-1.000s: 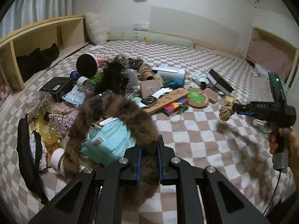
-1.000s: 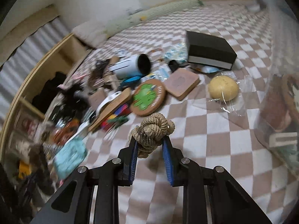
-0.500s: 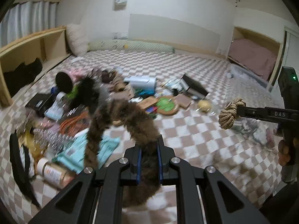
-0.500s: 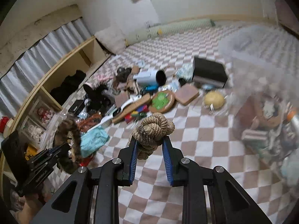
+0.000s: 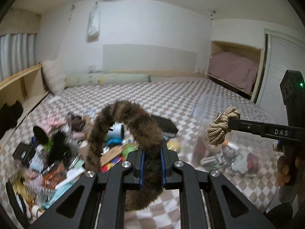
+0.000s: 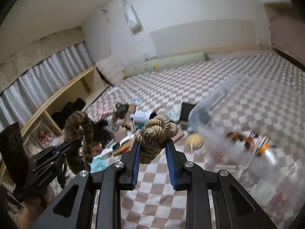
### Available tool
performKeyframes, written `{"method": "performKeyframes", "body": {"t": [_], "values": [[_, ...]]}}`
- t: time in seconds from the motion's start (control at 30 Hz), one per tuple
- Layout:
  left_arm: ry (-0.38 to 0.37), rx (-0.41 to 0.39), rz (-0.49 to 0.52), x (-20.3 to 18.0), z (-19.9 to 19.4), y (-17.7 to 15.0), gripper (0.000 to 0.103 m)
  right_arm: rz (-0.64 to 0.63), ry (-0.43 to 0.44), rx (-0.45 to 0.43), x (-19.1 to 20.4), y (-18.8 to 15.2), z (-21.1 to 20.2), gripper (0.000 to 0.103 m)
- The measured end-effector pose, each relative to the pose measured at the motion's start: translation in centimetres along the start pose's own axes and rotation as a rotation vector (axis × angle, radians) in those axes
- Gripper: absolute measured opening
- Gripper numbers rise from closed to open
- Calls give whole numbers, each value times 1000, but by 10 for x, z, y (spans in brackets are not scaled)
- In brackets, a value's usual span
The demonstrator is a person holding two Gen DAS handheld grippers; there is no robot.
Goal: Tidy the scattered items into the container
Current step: 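Carry the furry ring and rope knot up over the clear box, then lower the rope knot into the box and open the right gripper while the left releases the ring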
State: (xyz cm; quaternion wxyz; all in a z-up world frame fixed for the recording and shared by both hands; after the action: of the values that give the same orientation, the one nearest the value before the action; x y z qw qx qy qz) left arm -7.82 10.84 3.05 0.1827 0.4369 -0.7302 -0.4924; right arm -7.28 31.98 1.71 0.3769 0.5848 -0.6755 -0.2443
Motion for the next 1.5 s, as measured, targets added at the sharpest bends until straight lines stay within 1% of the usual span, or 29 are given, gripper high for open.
{"method": "performKeyframes", "body": {"t": [0.13,0.3,0.47,0.7,0.83,1.07,1.23,1.37,1.5], "values": [[-42,-40,45,-22,4,32,13,21,-30,-65,-18,24,-26,27],[-96,-71,89,-52,15,70,13,49,-83,-131,-44,49,-56,27],[-152,-98,139,-85,28,105,13,74,-146,-163,-72,62,-75,27],[-237,-100,189,-133,49,131,13,123,-233,-193,-114,70,-97,27],[-286,-89,205,-159,65,138,13,146,-291,-205,-138,72,-108,27],[-338,-36,218,-191,102,133,13,205,-376,-157,-183,64,-105,27],[-362,19,200,-203,133,119,13,244,-428,-88,-210,46,-85,27],[-359,77,195,-209,160,103,13,274,-449,-36,-226,29,-68,27],[-353,135,179,-210,185,88,13,287,-485,41,-238,14,-44,27]]}}
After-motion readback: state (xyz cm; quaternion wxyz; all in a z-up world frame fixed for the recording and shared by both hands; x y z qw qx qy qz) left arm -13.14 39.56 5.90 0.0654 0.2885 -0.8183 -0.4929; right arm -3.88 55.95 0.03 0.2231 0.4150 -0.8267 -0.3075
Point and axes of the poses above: each gripper's, at about its wrist camera, not at the fingertips, and z roughly the way its jaws point, x to its left, y to its top, the point moved 4 cm from there along z, roughly the way its jaws point, and after that the axes turned 11 degrees about -y, right-handed, at the moved point
